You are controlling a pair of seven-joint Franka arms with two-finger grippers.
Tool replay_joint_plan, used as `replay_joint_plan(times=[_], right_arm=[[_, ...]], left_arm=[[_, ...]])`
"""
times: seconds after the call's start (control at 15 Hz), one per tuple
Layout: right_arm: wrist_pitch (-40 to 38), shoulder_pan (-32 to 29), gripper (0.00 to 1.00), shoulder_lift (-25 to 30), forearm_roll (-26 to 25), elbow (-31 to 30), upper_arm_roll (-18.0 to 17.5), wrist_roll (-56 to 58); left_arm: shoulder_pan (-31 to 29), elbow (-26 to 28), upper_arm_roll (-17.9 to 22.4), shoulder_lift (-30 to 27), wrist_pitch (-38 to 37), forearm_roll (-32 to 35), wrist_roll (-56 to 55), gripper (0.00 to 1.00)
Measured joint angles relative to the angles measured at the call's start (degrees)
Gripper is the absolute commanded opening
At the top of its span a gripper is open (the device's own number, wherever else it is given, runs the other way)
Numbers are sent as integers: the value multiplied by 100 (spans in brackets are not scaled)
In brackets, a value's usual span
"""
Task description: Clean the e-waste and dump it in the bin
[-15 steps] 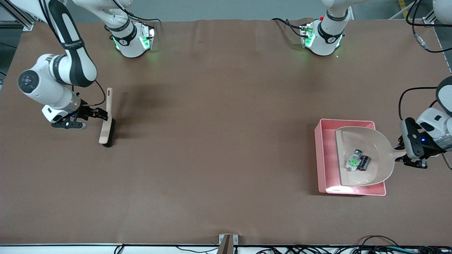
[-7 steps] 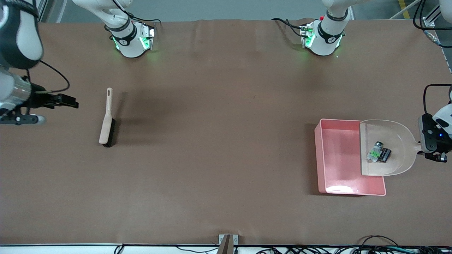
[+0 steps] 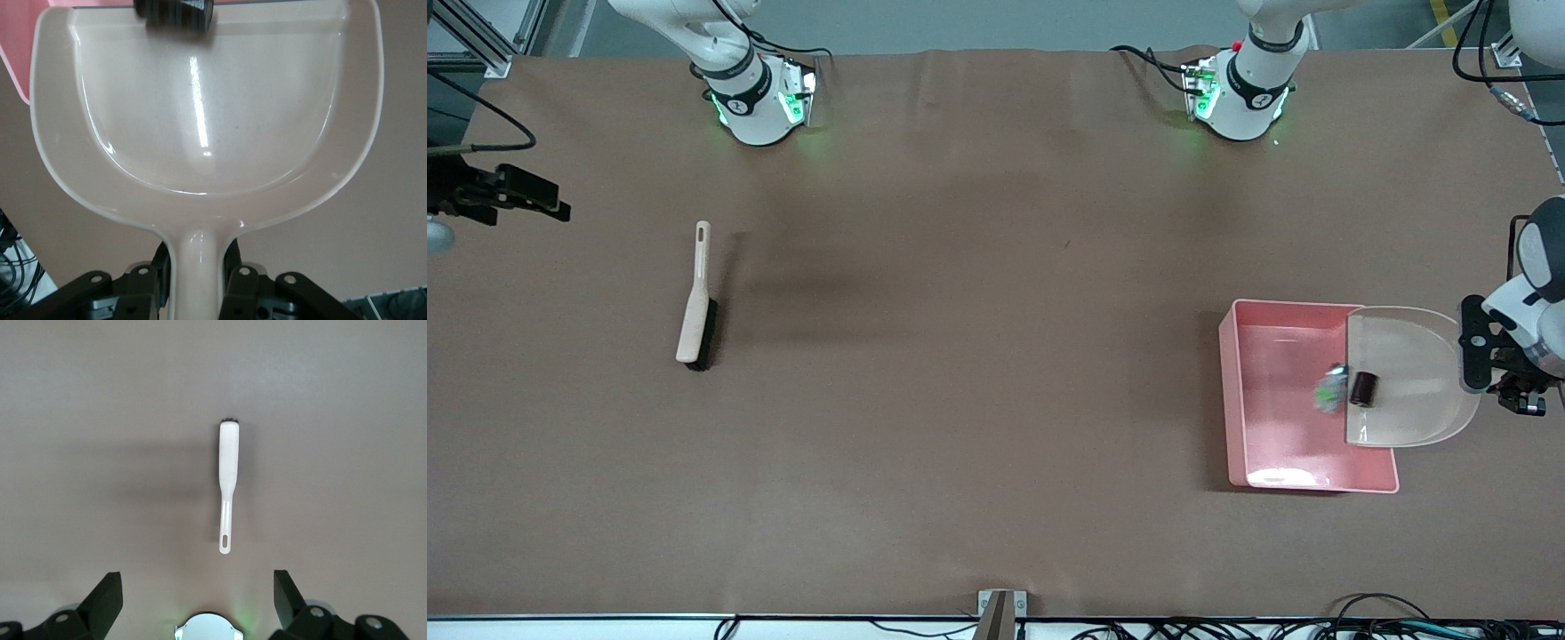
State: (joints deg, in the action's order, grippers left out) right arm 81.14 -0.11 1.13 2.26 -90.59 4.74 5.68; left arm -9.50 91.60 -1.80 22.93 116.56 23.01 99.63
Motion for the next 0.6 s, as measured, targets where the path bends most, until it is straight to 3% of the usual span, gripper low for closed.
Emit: replay_joint_plan(times=[0.47, 0.6], right_arm=[[117, 230, 100, -32, -56, 182, -9, -15], [115, 236, 100, -48, -100, 330, 3, -25]], left_arm=[[144, -159, -39, -7, 50, 98, -154, 1], [201, -297, -115, -26, 45, -138, -354, 1]])
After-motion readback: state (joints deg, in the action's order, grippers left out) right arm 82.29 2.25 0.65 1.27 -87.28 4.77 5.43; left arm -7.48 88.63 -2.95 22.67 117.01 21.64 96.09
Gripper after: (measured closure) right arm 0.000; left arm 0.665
